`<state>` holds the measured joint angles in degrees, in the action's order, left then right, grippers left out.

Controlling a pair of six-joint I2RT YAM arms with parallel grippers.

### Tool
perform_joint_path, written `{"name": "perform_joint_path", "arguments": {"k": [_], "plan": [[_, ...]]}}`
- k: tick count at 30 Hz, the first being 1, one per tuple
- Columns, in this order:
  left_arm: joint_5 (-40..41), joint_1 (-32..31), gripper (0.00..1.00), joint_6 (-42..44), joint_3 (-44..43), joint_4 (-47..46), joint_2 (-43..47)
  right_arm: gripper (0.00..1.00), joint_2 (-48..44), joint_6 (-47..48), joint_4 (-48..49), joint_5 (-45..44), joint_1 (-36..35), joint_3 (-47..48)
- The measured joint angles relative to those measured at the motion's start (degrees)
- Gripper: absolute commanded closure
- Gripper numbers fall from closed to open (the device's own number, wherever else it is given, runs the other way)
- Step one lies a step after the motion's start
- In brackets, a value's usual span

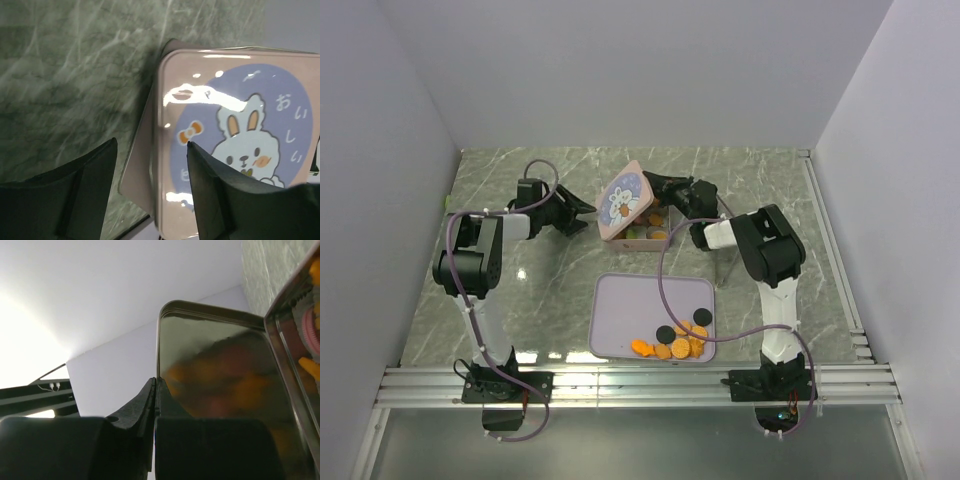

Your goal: Pack the cookies

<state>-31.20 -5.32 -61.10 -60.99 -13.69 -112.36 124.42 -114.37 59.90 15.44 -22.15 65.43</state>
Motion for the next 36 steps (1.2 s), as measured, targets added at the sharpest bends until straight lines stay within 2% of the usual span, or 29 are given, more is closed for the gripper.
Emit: {"name": "perform_joint_path", "arguments": {"k": [6, 14, 35, 36], "plan": [[0.7, -1.2, 0.34, 1.7, -2.1, 2.3, -1.7, 1.00, -0.9, 0.0, 2.1, 0.0, 1.8, -2.5], [0.7, -5.0, 0.35, -0.1, -7.1, 0.4, -6.7, 1.00, -3.0, -0.2, 6.6, 0.2, 3.0, -8.3], [0.8, -7.4, 0.38, -2.0, -14.5, -0.2, -10.7, 1.00, -4.7, -0.2, 13.1, 2.1, 5.2, -15.7], [0.6, -7.6, 0.38, -2.1, -14.6, -0.3, -10.9, 0.96, -4.9, -0.2, 13.5, 2.3, 5.4, -16.2]]}}
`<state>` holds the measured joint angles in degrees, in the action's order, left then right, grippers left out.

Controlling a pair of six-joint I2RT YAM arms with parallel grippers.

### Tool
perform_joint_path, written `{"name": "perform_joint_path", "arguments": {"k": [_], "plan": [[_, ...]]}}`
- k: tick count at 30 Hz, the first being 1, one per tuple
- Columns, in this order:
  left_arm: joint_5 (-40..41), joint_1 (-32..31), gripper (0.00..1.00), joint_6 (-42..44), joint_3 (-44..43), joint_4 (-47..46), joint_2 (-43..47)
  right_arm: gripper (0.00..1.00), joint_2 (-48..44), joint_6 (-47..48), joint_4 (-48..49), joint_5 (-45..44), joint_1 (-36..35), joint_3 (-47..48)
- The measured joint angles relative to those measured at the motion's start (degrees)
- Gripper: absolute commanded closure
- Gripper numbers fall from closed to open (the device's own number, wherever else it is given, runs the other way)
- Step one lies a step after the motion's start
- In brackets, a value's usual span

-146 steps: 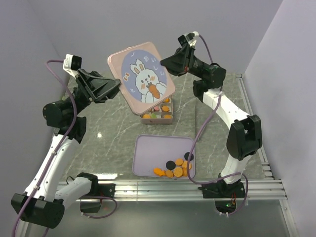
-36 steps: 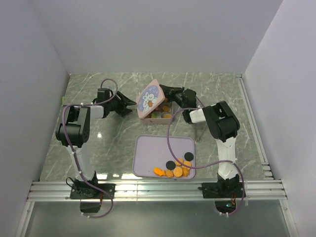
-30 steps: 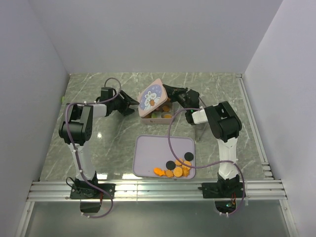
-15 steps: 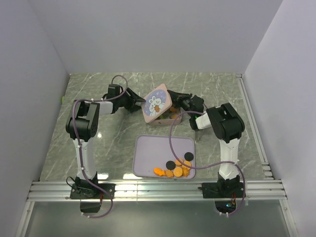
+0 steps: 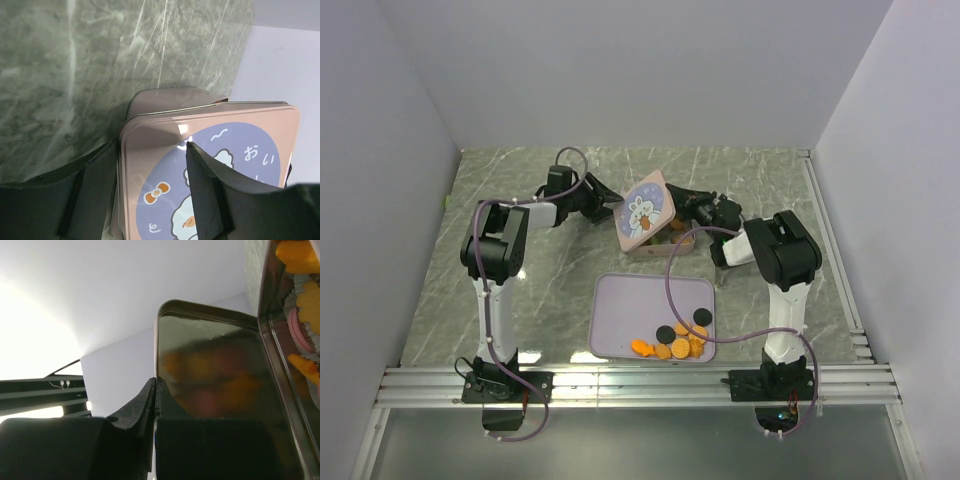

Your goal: Pack the cookies

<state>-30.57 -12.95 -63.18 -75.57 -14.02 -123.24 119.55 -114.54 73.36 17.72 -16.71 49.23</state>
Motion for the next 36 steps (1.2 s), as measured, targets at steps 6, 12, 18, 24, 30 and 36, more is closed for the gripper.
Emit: {"name": "perform_joint_path", "arguments": {"k": [6, 12, 18, 24, 30, 36], "plan": [[-0.3, -0.6, 0.38, -1.0, 0.0, -0.5, -0.2, 0.74, -1.7, 0.0, 0.4, 1.9, 1.1, -3.0], [-0.3, -0.6, 0.38, -1.9, -0.6, -1.2, -0.2, 0.59, -2.7, 0.0, 0.3, 3.4, 2.2, -5.1], [-0.2, -1.4, 0.38, -3.2, -2.1, -1.2, -0.2, 0.57, -3.8, 0.0, 0.0, 4.9, 3.5, -6.1], [0.3, -3.1, 0.39, -4.7, -3.3, -0.8, -0.2, 0.57, -4.0, 0.0, -2.4, 6.6, 5.4, -6.6], [0.6, -3.7, 0.39, -6.8, -3.5, -0.4, -0.1, 0.58, -5.8, 0.0, -8.4, 9.2, 8.3, -6.6], [1.3, -4.6, 0.40, -8.6, -4.2, 1.1, -0.1, 0.60, -6.1, 1.0, -16.0, 12.2, 11.0, -4.2]]}}
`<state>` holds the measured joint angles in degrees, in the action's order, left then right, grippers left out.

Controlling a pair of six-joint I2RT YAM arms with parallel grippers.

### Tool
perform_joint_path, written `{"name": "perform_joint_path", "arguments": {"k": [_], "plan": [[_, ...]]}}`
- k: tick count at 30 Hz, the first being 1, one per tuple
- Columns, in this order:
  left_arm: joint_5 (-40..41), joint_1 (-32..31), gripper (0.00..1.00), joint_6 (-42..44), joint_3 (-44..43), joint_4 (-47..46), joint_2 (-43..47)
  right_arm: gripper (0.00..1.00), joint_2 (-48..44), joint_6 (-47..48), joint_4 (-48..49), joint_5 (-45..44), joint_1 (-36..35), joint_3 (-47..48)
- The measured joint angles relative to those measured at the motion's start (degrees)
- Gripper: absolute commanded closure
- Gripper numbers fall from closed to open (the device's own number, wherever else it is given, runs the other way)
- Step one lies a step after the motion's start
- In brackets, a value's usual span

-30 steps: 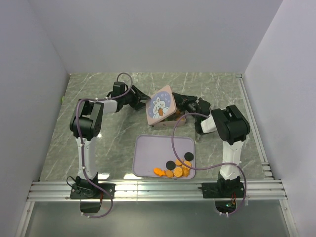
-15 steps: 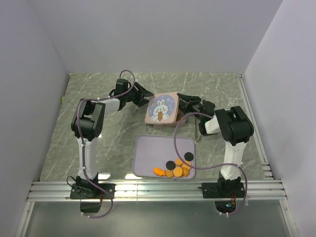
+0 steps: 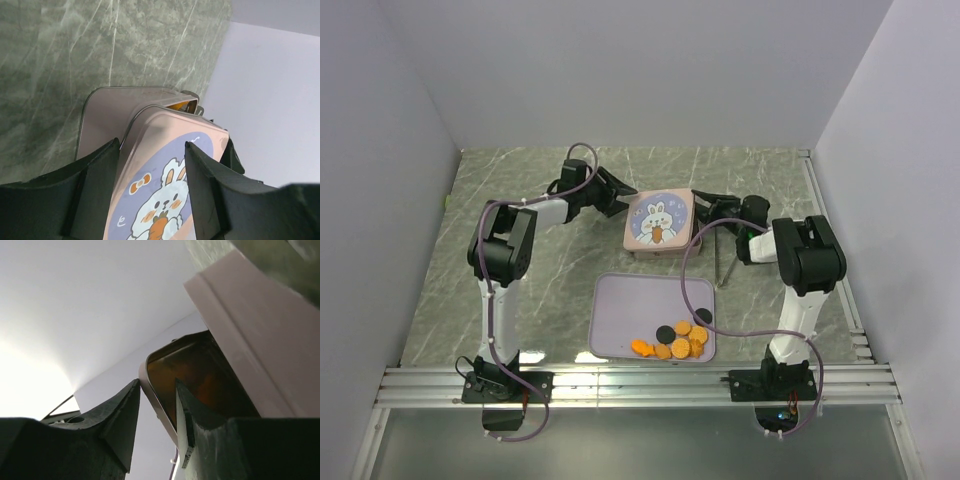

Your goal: Pack the cookies

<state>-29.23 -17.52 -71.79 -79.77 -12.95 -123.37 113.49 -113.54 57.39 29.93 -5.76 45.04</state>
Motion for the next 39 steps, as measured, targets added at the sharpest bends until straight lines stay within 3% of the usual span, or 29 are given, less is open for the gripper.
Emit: {"name": "perform_joint_path", "arguments": {"k": [13, 27, 39], "plan": [[1.5, -1.7, 0.40, -0.4, -1.4, 4.7, 0.3, 0.61, 1.0, 8.4, -14.8, 5.3, 2.7, 11.5], [1.7, -3.8, 0.40, 0.0, -4.3, 7.7, 0.3, 0.50, 1.4, 22.8, -32.5, 6.7, 7.3, 15.8], [1.6, -4.9, 0.40, 0.2, -6.7, 8.3, 0.3, 0.44, 1.4, 39.4, -57.8, 4.1, 8.6, 27.9]]}}
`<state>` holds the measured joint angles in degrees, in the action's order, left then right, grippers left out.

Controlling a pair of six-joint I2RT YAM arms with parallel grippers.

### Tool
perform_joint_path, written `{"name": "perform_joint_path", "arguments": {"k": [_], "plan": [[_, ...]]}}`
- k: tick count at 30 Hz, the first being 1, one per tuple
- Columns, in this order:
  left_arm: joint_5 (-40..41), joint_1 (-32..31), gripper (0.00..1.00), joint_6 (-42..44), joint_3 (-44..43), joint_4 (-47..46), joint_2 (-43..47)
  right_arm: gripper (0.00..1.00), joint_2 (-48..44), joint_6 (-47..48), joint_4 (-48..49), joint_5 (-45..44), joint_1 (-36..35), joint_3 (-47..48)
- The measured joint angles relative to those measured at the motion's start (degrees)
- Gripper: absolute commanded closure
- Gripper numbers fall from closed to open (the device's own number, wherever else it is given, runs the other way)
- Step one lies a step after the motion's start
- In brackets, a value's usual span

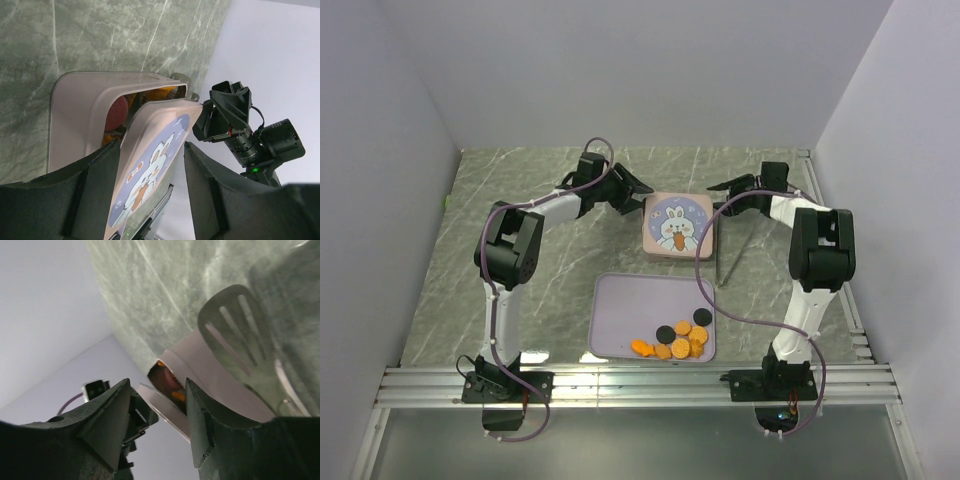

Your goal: Pack the cookies

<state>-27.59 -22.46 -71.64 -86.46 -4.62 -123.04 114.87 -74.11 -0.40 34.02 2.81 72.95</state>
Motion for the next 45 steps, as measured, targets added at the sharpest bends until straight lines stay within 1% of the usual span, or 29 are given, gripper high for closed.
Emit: {"name": "perform_joint_path", "arguments": {"k": [5, 11, 17, 21, 27, 29, 31, 35, 38, 39, 41, 42, 45], "plan": [[0.0, -0.1, 0.41, 0.0, -0.1, 0.0, 0.0, 0.44, 1.0, 3.6, -6.0, -0.2, 0.9, 3.2], [0.0, -0.2, 0.41, 0.0, -0.1, 0.1, 0.0, 0.43, 5.0, 5.4, -9.6, -0.1, 1.1, 8.0], [0.0, -0.2, 0.41, 0.0, -0.1, 0.1, 0.0, 0.43, 9.0, 9.0, -16.4, -1.8, 1.1, 18.5], [0.0, -0.2, 0.41, 0.0, -0.7, 0.3, -0.4, 0.43, 8.4, 13.4, -20.4, -4.2, 1.2, 24.2], [0.0, 0.2, 0.41, 0.0, -1.1, 0.8, -0.5, 0.44, 3.4, 23.7, -30.2, -8.2, 0.5, 25.5], [-0.1, 0.5, 0.41, 0.0, -1.1, 0.9, -0.5, 0.46, 0.0, 28.0, -33.4, -9.6, -0.4, 24.3], [-0.2, 0.9, 0.41, 0.0, -1.1, 1.0, -0.6, 0.47, -5.1, 32.2, -36.1, -11.3, -2.3, 21.2], [-0.2, 1.8, 0.41, 0.1, -1.1, 1.1, -0.7, 0.52, -17.2, 38.8, -39.8, -13.5, -8.6, 13.3], [-0.2, 2.5, 0.41, 0.5, -1.2, 1.1, -0.9, 0.57, -23.9, 42.3, -41.5, -13.3, -13.4, 8.1], [-0.2, 2.6, 0.41, 0.6, -1.3, 1.2, -1.0, 0.60, -25.1, 42.9, -41.7, -13.2, -14.2, 6.7], [-0.2, 2.9, 0.41, 0.9, -1.4, 1.3, -1.2, 0.63, -26.9, 44.4, -42.2, -13.1, -15.5, 3.3], [-0.2, 3.0, 0.41, 1.0, -1.4, 1.4, -1.2, 0.66, -27.0, 44.9, -42.4, -13.2, -15.9, 1.7], [-0.5, 3.3, 0.41, 1.4, -1.4, 1.5, -1.2, 0.68, -26.3, 46.2, -43.0, -13.7, -17.2, -2.4]]}}
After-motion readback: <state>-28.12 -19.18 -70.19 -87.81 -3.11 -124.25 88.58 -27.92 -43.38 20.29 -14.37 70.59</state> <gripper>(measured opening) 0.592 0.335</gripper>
